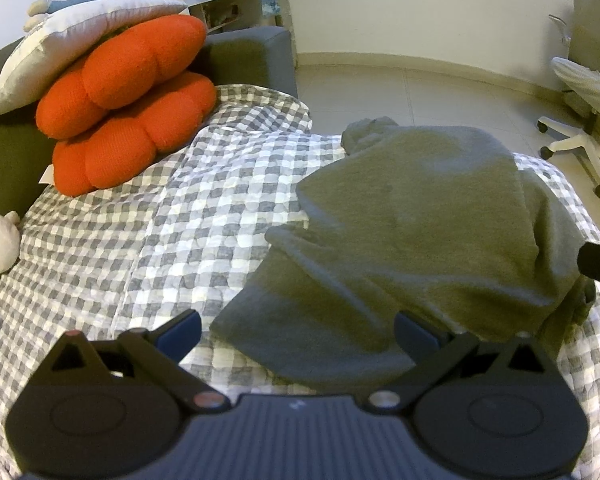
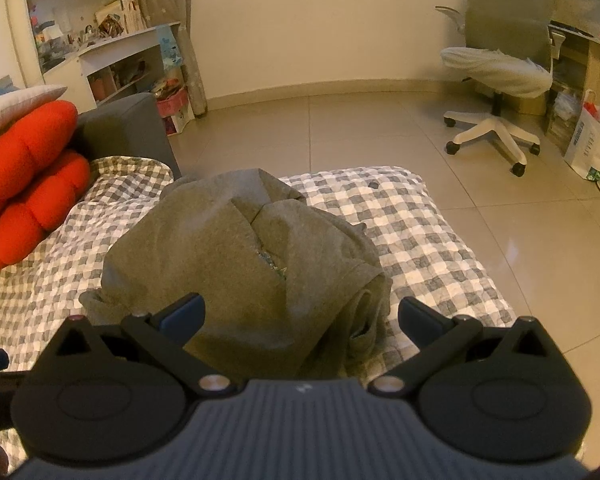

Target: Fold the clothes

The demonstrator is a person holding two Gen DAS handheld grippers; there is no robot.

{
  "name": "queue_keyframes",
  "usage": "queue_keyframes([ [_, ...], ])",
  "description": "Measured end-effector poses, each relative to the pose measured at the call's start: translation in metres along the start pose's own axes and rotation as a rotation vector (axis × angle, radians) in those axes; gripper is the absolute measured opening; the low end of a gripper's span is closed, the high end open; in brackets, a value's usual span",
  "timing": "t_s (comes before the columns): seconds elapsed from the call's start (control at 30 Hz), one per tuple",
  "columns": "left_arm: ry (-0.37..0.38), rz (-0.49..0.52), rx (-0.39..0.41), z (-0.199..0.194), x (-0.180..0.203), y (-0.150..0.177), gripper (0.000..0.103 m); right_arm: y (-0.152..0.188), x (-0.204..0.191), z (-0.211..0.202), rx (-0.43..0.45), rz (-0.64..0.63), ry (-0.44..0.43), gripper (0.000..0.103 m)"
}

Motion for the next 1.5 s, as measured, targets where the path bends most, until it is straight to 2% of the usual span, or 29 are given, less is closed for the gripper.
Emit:
queue_keyframes([
  [0.27, -0.008, -0.052, -0.027, 0.011, -0.025, -0.002, 0.103, 0.0, 0.01, 0.002, -0.015, 0.012, 0.005, 0.103],
  [0.57, 0.104, -0.056, -0.087, 0.016, -0.013, 0.008, 0.103, 0.004, 0.029, 0.007, -0.047, 0.005, 0.046, 0.103],
  [0.7, 0.12, -0.047, -0.092, 0.014, -0.005, 0.011, 0.103, 0.007, 0.031, 0.008, -0.059, -0.008, 0.048, 0.103],
  [1.03, 0.118, -0.03, -0.116, 0.019, 0.004, 0.017, 0.103, 0.018, 0.038, 0.018, -0.102, -0.032, 0.061, 0.103],
  [1.5, 0.081, 0.016, -0.222, 0.048, 0.015, 0.046, 0.103, 0.039, 0.051, 0.049, -0.185, -0.032, 0.088, 0.103],
])
Point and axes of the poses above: each gripper's, at about its wrist camera, not at the fingertips, and z roughly the way its jaws point, x to its right, y to its underside, the point moved 10 cm from there along z, roughly the way its jaws point, and after that the axes turned 9 degrees about x, right-handed, at the moved point
